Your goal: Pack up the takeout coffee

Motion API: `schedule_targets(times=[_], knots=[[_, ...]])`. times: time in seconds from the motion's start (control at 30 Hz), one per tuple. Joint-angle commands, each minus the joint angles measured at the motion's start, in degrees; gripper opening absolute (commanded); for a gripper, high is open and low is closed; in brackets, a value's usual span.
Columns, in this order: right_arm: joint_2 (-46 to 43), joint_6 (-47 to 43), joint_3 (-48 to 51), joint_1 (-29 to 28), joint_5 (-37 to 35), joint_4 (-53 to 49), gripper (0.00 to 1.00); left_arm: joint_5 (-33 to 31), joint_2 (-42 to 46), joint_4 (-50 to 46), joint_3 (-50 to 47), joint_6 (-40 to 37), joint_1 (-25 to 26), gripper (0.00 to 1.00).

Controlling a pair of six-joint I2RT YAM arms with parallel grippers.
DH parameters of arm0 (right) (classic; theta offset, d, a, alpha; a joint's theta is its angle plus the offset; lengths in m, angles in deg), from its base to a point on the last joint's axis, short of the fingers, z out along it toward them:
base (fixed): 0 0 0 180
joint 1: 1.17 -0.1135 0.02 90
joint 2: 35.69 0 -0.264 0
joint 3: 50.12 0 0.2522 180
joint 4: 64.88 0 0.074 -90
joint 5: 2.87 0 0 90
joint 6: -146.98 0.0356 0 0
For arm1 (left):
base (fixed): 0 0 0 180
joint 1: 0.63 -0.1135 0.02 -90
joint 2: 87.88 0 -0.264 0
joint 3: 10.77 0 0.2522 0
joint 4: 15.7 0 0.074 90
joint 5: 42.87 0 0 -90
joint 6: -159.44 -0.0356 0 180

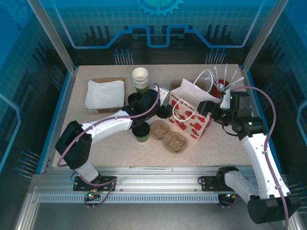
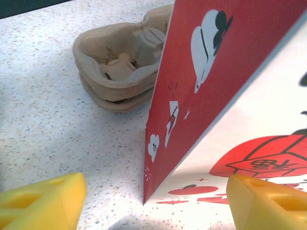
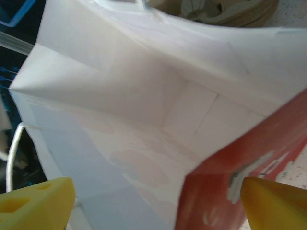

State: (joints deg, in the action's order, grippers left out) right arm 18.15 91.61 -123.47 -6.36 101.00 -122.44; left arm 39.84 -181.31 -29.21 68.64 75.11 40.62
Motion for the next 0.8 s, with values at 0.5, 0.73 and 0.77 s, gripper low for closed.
schedule_targets(times=[0.5, 0.73, 0.77], knots=[[-5.5, -28.6, -6.3, -39.4, -21.2, -6.7, 0.8, 6.5, 25.6, -20.1, -6.9, 11.9, -7.4, 0.82], [10.7, -31.9, -2.0, -56.5, -27.0, -4.1, 0.78, 7.8, 31.7, -27.5, -5.8, 13.2, -14.0, 0.82], [13.0, -32.7, -1.3, -56.5, -26.4, -2.6, 0.77, 7.8, 32.0, -28.1, -5.6, 13.1, -14.8, 0.82]])
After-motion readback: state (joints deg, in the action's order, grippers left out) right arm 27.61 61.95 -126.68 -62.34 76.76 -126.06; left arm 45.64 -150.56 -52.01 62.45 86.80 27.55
